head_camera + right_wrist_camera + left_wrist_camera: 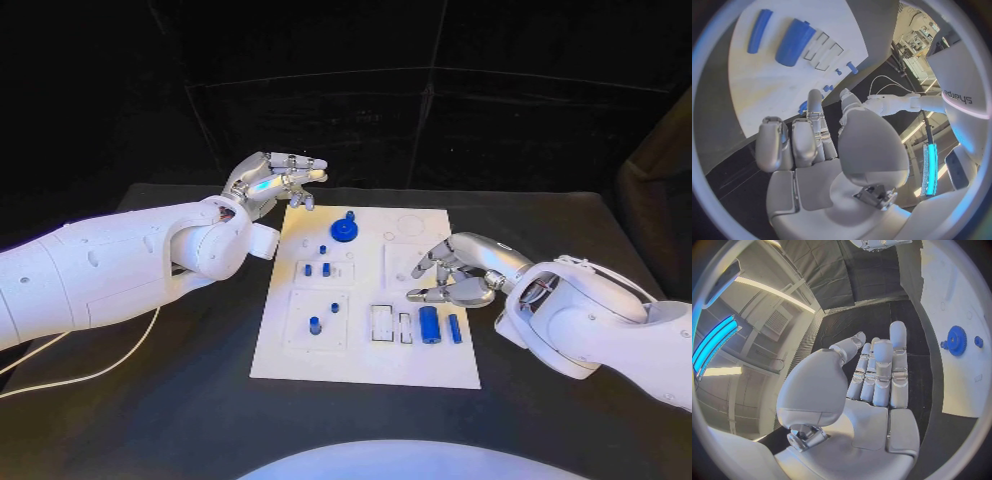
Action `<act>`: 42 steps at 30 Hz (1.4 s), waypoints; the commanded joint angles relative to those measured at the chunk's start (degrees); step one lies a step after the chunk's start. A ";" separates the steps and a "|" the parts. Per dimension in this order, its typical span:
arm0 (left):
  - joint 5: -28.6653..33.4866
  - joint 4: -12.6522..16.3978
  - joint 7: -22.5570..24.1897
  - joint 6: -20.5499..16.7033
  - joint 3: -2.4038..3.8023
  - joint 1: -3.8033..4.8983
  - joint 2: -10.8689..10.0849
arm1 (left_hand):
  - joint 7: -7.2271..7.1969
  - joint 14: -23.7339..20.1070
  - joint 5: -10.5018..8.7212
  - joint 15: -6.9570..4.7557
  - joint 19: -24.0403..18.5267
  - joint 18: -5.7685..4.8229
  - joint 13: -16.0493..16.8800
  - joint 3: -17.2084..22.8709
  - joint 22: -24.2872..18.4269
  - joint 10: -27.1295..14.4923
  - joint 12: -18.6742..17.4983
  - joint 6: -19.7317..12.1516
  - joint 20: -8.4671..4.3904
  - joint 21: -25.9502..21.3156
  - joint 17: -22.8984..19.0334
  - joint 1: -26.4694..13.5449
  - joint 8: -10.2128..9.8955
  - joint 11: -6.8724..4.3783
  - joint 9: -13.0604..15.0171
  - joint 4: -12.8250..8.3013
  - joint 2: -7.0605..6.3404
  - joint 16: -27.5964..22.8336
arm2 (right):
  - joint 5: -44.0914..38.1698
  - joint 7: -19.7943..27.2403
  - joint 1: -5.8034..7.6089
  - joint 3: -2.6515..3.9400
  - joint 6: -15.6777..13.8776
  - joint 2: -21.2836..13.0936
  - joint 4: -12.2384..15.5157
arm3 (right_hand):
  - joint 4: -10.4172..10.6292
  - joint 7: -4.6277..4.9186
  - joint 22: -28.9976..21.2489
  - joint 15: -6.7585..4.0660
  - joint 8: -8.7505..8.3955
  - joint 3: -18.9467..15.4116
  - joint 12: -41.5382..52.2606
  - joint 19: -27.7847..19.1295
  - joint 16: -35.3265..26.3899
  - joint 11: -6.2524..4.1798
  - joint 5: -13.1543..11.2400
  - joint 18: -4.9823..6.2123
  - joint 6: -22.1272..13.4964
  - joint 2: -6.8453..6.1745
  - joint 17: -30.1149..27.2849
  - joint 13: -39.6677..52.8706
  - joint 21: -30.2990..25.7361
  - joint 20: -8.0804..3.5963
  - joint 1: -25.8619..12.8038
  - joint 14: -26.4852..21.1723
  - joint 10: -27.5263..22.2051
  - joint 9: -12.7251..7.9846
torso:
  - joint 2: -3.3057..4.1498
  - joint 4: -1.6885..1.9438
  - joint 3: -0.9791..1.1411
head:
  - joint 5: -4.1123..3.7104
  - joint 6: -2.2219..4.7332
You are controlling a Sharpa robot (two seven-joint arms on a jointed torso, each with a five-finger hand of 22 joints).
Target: Assemble the parts on the task board
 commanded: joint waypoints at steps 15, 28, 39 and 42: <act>0.15 0.45 0.09 0.84 0.04 0.10 -0.55 | 0.38 -0.56 0.22 0.09 -0.19 0.78 0.07 -0.48 -0.13 -0.33 0.22 -0.17 0.09 -0.40 -0.20 -0.01 0.32 0.18 -0.10 -0.07 0.55 -0.37 | -2.70 -18.51 -1.13 -0.13 7.84 -1.59 1.02 | 5.15 -0.46 3.47 -0.44 6.05 -7.92 18.75 1.43 3.19 -0.13 -0.15 -0.97 -1.73 2.42 5.19 23.41 2.21 0.19 -0.72 2.02 -2.58 1.19 | -0.04 -0.31 -0.14 | -0.91 -0.34; 0.15 0.37 0.03 0.94 0.03 0.10 -0.61 | 0.38 -0.56 0.22 0.09 -0.19 0.78 0.07 -0.48 -0.13 -0.33 0.22 -0.17 0.09 -0.40 -0.20 -0.01 0.32 0.18 -0.10 -0.07 0.55 -0.37 | -6.65 -19.00 -3.12 -0.26 10.82 1.00 -0.45 | 5.12 -0.84 4.10 -0.63 7.67 -8.87 20.45 1.71 3.81 -0.41 0.40 -1.10 -1.05 3.00 6.41 26.22 2.59 0.07 -1.00 2.19 -2.24 2.04 | -0.02 -0.29 -0.05 | -0.82 -0.69; 0.15 0.36 -0.03 0.99 0.02 0.09 -0.63 | 0.38 -0.56 0.22 0.09 -0.19 0.78 0.07 -0.48 -0.13 -0.33 0.22 -0.17 0.09 -0.40 -0.20 -0.01 0.32 0.18 -0.10 -0.07 0.55 -0.37 | -8.43 -19.45 -3.90 -0.29 12.54 2.85 -2.03 | 4.96 -1.08 4.16 -0.80 8.60 -9.07 20.68 1.67 3.82 -0.63 1.42 -1.10 -0.81 4.11 6.50 27.18 2.62 -0.08 -0.28 2.15 -2.30 2.75 | -0.02 -0.22 -0.10 | -0.95 -0.84; 0.15 0.36 -0.10 0.97 0.02 0.09 -0.64 | 0.38 -0.56 0.22 0.09 -0.19 0.78 0.07 -0.48 -0.13 -0.33 0.22 -0.17 0.09 -0.40 -0.20 -0.01 0.32 0.18 -0.10 -0.07 0.55 -0.37 | -8.50 -19.55 -4.12 -0.30 13.46 3.23 -2.34 | 4.91 -1.17 4.17 -0.86 8.92 -9.15 20.81 1.64 3.76 -0.70 2.21 -1.10 -0.75 4.61 6.46 27.64 2.62 -0.14 0.19 2.12 -2.23 3.05 | -0.08 -0.12 -0.16 | -1.10 -0.89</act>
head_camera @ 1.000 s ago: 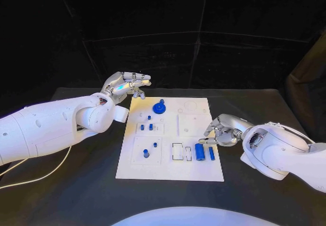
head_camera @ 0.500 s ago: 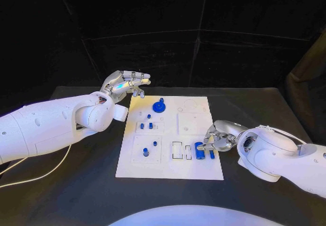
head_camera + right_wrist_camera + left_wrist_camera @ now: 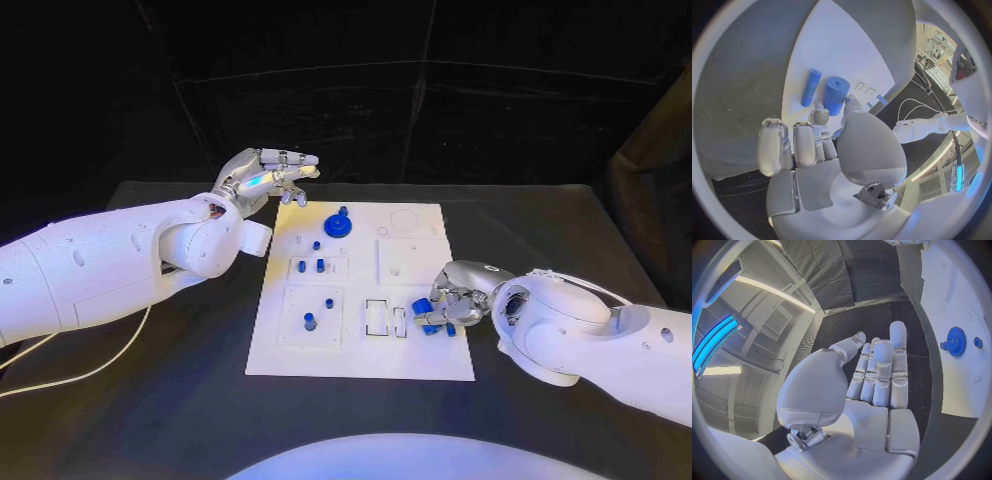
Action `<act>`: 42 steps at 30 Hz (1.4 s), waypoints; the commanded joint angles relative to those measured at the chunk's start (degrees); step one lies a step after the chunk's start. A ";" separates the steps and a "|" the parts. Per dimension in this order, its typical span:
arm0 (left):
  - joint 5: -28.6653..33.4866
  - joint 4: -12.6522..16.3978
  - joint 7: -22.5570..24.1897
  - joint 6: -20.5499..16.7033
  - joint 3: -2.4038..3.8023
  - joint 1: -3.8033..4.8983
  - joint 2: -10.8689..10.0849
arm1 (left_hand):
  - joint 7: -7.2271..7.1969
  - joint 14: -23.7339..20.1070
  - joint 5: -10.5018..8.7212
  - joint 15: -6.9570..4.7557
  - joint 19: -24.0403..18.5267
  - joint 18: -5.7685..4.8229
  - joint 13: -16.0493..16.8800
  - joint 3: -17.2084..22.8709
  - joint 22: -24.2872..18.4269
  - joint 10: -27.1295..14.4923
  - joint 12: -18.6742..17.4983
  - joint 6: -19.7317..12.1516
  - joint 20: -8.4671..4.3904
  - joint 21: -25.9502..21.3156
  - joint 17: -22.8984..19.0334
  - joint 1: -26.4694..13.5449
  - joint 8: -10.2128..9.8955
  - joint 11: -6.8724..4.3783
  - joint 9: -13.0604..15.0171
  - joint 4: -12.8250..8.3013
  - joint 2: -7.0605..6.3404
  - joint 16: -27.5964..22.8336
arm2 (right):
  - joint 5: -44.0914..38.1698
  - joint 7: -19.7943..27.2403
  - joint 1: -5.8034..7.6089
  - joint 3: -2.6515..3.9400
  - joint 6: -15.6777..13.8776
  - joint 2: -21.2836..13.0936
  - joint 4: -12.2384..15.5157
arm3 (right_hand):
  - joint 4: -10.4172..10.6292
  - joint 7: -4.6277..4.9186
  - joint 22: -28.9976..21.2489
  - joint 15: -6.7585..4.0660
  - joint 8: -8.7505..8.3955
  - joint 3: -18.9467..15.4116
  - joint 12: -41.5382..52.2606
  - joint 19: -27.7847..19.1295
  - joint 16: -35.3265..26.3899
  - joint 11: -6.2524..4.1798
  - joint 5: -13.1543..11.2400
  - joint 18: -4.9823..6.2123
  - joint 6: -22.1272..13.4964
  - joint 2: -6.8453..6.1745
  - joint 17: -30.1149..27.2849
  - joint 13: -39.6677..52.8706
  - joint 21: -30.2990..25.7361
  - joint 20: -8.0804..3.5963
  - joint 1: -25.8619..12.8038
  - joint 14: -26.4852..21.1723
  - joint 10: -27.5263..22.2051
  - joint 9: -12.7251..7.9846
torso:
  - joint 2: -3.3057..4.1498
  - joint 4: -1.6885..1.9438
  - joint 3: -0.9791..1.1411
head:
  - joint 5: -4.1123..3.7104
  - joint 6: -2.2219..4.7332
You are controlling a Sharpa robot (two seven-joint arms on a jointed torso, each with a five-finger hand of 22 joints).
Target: Assemble the parts on the task board
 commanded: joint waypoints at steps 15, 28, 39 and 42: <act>0.15 0.23 -0.02 0.65 0.04 0.09 -0.38 | 0.38 -0.41 0.23 -0.11 -0.18 0.79 0.07 -0.43 -0.11 -0.37 0.27 -0.18 0.10 -0.26 -0.19 -0.05 0.33 0.18 -0.10 0.15 0.58 -0.41 | 2.16 -0.89 -0.58 -0.19 -9.12 -0.19 0.96 | -0.11 -2.04 5.41 -1.67 2.19 -0.13 1.98 1.39 2.03 -1.62 6.49 -1.53 4.00 5.57 3.57 3.65 1.33 -1.30 1.85 2.65 2.64 2.55 | -0.08 -0.14 0.02 | 0.09 0.20; 0.15 0.19 -0.11 0.83 0.04 0.09 -0.27 | 0.37 -0.43 0.23 -0.11 -0.18 0.79 0.07 -0.42 -0.14 -0.39 0.29 -0.18 0.10 -0.30 -0.23 -0.01 0.34 0.17 -0.10 0.15 0.66 -0.42 | 8.26 0.71 -0.54 -0.12 -16.87 -0.75 5.76 | 0.02 -2.31 6.06 -1.93 1.89 -0.88 2.29 1.81 2.56 -1.88 7.67 -1.69 4.63 6.02 4.60 4.67 1.73 -1.61 1.38 2.78 3.46 3.28 | -0.02 0.00 -0.08 | -0.42 0.70; 0.15 0.24 -0.16 0.86 0.04 0.09 -0.26 | 0.37 -0.43 0.23 -0.11 -0.18 0.79 0.07 -0.42 -0.14 -0.39 0.29 -0.18 0.10 -0.30 -0.23 -0.01 0.34 0.17 -0.10 0.15 0.66 -0.42 | 10.46 -1.16 -0.52 -0.11 -9.34 2.67 4.45 | 0.06 -2.31 6.08 -1.95 1.57 -1.61 1.31 1.81 2.53 -1.89 7.07 -1.69 4.72 5.77 4.60 4.07 1.74 -1.67 0.89 2.73 3.28 3.61 | -0.02 -0.07 -0.14 | -0.18 0.61; 0.15 0.27 -0.17 0.87 0.04 0.10 -0.24 | 0.37 -0.43 0.23 -0.11 -0.18 0.79 0.07 -0.42 -0.14 -0.39 0.29 -0.18 0.10 -0.30 -0.23 -0.01 0.34 0.17 -0.10 0.15 0.66 -0.42 | 10.55 -1.51 -0.52 -0.11 -8.08 3.59 3.71 | 0.09 -2.31 6.12 -1.95 1.49 -1.77 1.19 1.83 2.57 -1.88 6.93 -1.70 4.77 5.90 4.71 4.09 1.77 -1.67 0.65 2.74 3.31 3.71 | 0.01 -0.07 -0.13 | -0.11 0.59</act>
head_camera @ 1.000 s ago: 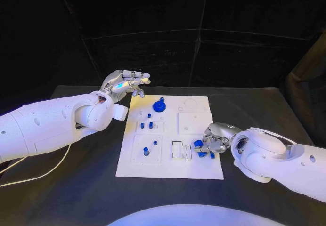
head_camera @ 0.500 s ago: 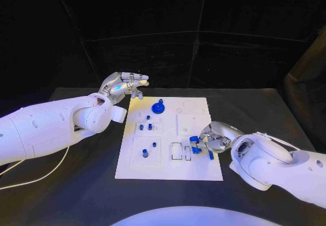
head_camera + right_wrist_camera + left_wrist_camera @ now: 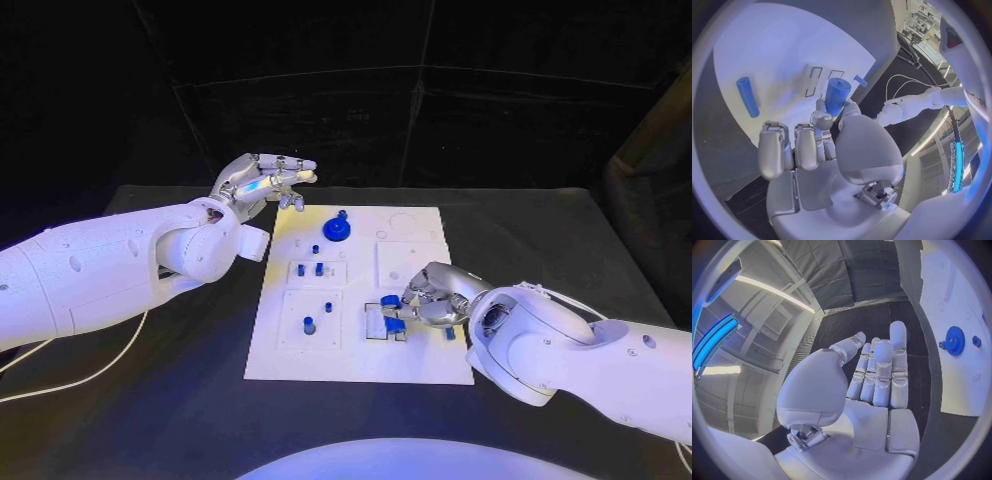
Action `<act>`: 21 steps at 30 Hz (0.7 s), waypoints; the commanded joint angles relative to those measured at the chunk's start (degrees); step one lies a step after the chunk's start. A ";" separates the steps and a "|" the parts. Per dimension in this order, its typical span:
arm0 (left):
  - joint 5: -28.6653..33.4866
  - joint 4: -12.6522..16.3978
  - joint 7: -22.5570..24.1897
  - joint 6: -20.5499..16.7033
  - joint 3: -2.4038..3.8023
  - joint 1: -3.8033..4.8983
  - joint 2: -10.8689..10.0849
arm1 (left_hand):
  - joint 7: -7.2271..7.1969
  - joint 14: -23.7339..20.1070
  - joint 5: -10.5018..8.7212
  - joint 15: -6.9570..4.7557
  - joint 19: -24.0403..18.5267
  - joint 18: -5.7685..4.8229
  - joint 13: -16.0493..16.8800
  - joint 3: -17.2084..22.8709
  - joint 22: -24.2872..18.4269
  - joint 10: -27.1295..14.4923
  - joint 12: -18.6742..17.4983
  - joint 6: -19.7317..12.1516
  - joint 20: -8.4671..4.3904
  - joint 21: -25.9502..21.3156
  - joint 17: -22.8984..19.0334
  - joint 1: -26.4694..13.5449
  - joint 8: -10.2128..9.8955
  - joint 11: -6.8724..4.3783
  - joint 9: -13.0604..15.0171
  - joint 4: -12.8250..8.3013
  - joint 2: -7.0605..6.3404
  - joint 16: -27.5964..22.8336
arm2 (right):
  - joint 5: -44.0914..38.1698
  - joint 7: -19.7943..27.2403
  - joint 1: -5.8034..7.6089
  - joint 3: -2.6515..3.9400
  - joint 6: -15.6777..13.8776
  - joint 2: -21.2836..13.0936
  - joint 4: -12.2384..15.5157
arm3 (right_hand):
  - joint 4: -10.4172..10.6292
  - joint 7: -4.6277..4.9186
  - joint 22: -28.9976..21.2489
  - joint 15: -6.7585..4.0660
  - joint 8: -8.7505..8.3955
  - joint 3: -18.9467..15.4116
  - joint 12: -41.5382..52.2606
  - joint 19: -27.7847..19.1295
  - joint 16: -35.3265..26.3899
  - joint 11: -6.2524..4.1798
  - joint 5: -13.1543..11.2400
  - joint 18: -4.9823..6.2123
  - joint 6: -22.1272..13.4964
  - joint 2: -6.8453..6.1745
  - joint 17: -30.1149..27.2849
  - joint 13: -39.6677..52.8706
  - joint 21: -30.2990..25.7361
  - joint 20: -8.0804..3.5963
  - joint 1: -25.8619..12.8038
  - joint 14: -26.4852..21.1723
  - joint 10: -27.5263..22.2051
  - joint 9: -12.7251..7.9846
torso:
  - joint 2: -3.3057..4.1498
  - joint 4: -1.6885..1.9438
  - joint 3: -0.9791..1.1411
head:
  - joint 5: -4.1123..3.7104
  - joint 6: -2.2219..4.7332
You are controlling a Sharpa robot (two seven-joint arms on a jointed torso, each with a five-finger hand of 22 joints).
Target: Assemble the parts on the task board
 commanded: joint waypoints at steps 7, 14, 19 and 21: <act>0.15 0.17 0.19 0.69 0.05 0.10 0.16 | 0.37 -0.43 0.23 -0.11 -0.18 0.79 0.07 -0.26 -0.08 -0.39 0.29 -0.17 0.10 -0.30 -0.06 -0.01 0.34 0.17 -0.10 -0.02 0.66 -0.20 | -0.34 -1.49 0.10 0.03 4.46 2.32 -2.05 | -0.01 -0.30 6.18 -0.33 -0.36 -0.82 -0.55 0.22 0.27 -0.08 -0.68 -0.80 0.81 -0.08 0.19 0.02 0.24 -0.04 -1.11 2.72 0.33 0.44 | -0.03 -0.02 0.02 | 0.16 -0.08; 0.15 0.18 0.17 0.66 0.05 0.11 0.15 | 0.37 -0.43 0.23 -0.11 -0.18 0.79 0.07 -0.26 -0.08 -0.39 0.29 -0.17 0.10 -0.30 -0.06 -0.01 0.34 0.17 -0.10 -0.02 0.66 -0.20 | -1.26 -1.60 0.10 0.04 4.40 3.47 -2.91 | -0.03 -0.34 6.13 -0.33 -0.88 -2.24 -1.51 0.12 0.15 -0.09 -3.94 -0.78 1.03 -0.06 0.15 -0.10 0.18 -0.05 -2.30 2.66 0.41 1.18 | 0.01 -0.04 0.02 | 0.28 -0.08; 0.15 0.18 0.16 0.66 0.05 0.11 0.16 | 0.37 -0.43 0.23 -0.11 -0.18 0.79 0.07 -0.26 -0.08 -0.39 0.29 -0.17 0.10 -0.30 -0.06 -0.01 0.34 0.17 -0.10 -0.02 0.66 -0.20 | -1.66 -1.60 0.11 0.04 4.10 4.30 -3.47 | -0.07 -0.24 5.76 -0.24 -1.64 -4.48 -3.21 -0.21 -0.30 0.05 -11.25 -0.67 1.01 -0.14 -0.33 -0.60 -0.10 0.02 -4.26 2.51 0.15 2.24 | -0.01 -0.13 0.03 | 0.37 -0.03; 0.15 0.19 0.16 0.67 0.05 0.11 0.17 | 0.37 -0.43 0.23 -0.11 -0.18 0.79 0.07 -0.26 -0.08 -0.39 0.29 -0.17 0.10 -0.30 -0.06 -0.01 0.34 0.17 -0.10 -0.02 0.66 -0.20 | -1.73 -1.57 0.11 0.04 3.83 4.44 -3.64 | -0.15 0.00 5.06 -0.09 -2.13 -5.66 -6.42 -0.73 -1.05 0.17 -16.33 -0.50 0.53 -0.40 -1.43 -3.18 -0.57 0.11 -6.28 2.23 -1.18 2.55 | -0.03 -0.08 0.02 | 0.35 -0.06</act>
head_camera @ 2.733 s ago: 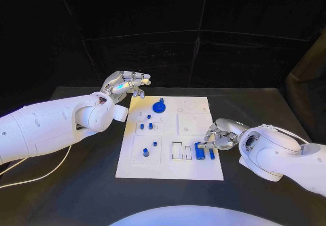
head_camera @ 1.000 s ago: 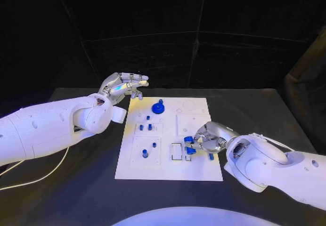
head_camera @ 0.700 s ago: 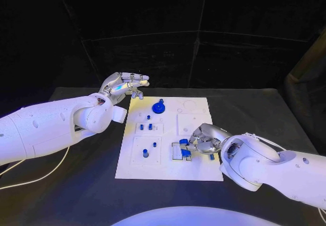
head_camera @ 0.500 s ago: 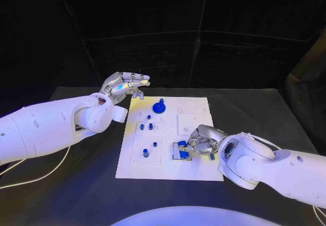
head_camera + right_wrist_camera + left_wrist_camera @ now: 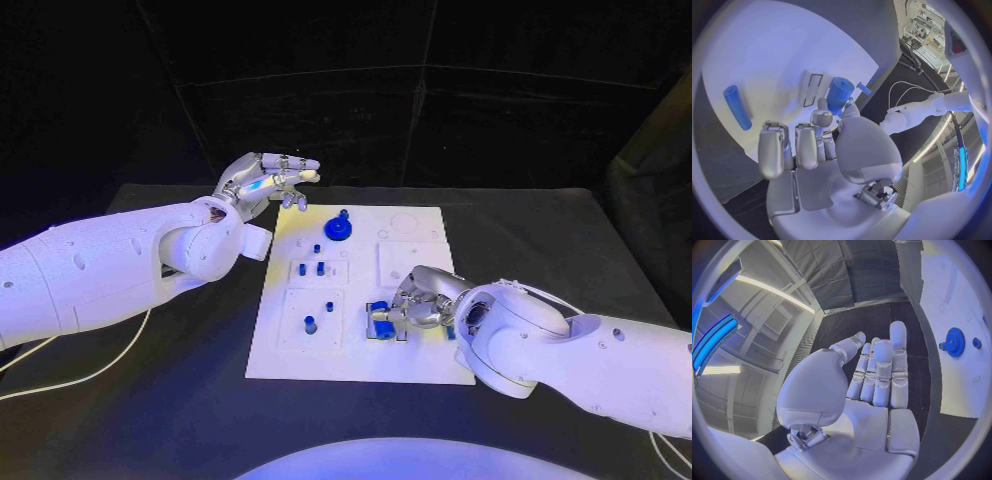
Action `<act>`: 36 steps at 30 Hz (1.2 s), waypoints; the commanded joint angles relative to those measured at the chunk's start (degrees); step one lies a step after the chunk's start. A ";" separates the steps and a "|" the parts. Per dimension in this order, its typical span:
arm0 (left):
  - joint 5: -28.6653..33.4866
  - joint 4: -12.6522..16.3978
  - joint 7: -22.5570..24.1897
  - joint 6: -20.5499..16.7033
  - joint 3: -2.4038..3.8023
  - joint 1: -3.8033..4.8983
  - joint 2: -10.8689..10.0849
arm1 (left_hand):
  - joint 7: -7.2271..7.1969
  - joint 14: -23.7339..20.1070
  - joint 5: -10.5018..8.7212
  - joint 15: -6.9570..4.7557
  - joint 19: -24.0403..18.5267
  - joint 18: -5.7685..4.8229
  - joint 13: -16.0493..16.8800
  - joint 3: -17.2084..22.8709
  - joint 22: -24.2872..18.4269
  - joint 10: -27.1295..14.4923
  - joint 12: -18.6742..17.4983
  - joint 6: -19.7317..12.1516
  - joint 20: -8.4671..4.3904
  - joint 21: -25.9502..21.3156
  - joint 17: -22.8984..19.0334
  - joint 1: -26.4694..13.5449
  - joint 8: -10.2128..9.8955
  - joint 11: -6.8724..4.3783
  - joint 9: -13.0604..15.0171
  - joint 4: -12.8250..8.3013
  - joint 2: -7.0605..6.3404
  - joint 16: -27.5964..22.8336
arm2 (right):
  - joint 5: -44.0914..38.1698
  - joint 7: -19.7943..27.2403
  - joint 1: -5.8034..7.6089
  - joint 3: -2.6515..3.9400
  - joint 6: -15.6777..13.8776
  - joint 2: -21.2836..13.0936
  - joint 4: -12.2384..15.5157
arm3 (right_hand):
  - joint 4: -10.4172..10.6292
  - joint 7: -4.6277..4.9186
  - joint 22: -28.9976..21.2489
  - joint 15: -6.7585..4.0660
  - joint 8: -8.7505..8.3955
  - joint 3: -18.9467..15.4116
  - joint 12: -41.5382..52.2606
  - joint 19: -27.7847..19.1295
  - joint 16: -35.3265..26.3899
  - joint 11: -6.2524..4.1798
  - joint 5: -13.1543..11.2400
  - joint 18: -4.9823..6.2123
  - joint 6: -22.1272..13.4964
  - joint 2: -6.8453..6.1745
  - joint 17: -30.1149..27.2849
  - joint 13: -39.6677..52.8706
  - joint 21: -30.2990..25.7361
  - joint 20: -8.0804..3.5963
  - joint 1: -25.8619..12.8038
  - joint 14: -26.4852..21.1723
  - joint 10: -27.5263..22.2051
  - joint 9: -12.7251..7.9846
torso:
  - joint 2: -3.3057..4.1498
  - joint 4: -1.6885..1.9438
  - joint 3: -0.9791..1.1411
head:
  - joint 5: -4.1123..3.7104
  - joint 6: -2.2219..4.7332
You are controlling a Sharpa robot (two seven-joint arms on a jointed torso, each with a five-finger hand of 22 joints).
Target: Assemble the parts on the task board
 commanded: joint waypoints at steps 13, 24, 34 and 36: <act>0.15 0.15 0.22 0.61 0.05 0.11 0.00 | 0.39 -0.44 0.22 -0.10 -0.17 0.79 0.06 -0.35 -0.16 -0.47 0.34 -0.21 0.11 -0.38 -0.10 -0.04 0.34 0.19 -0.10 0.02 0.72 -0.17 | -1.12 0.17 0.10 0.04 -1.04 -0.11 0.08 | 0.28 1.58 1.78 0.65 -2.66 4.62 -16.41 -2.98 -5.42 1.15 -9.00 0.29 -2.59 -8.15 -6.55 -13.15 -3.00 0.83 -10.04 1.07 -6.20 1.65 | 0.00 -0.02 0.07 | -0.01 0.06; 0.15 0.17 0.03 0.79 0.05 0.11 -0.02 | 0.39 -0.44 0.22 -0.10 -0.17 0.79 0.06 -0.35 -0.16 -0.47 0.34 -0.21 0.11 -0.38 -0.10 -0.04 0.34 0.19 -0.10 0.02 0.72 -0.17 | -2.77 1.04 0.09 0.04 2.27 -0.70 1.37 | -6.86 0.79 4.69 0.06 -1.25 7.61 -8.38 -0.86 -3.33 0.36 -8.75 -0.42 -0.87 -5.15 -2.69 -5.41 -1.18 0.38 6.61 2.18 -1.75 3.81 | -0.04 -0.02 0.02 | -0.21 -0.19; 0.16 0.32 -0.12 0.78 0.05 0.11 -0.02 | 0.39 -0.44 0.22 -0.10 -0.17 0.79 0.06 -0.35 -0.16 -0.47 0.34 -0.21 0.11 -0.38 -0.10 -0.04 0.34 0.19 -0.10 0.02 0.72 -0.17 | -6.32 0.17 0.09 0.04 2.58 -0.16 0.34 | -8.58 0.49 5.63 -0.20 -0.57 7.69 -6.03 -0.24 -2.53 0.05 -8.82 -0.65 -0.38 -3.16 -1.30 -2.97 -0.57 0.14 9.08 2.42 -0.48 4.70 | 0.01 0.00 0.00 | -0.88 -0.04; 0.16 0.34 -0.12 0.78 0.05 0.11 -0.03 | 0.39 -0.44 0.22 -0.10 -0.17 0.79 0.06 -0.35 -0.16 -0.47 0.34 -0.21 0.11 -0.38 -0.10 -0.04 0.34 0.19 -0.10 0.02 0.72 -0.17 | -6.31 0.24 0.09 0.04 2.56 -0.11 0.31 | -8.59 0.50 5.60 -0.20 -0.57 7.67 -6.07 -0.25 -2.54 0.05 -8.82 -0.64 -0.38 -3.16 -1.32 -3.00 -0.59 0.13 9.07 2.42 -0.50 4.71 | -0.02 -0.03 -0.02 | -0.84 -0.08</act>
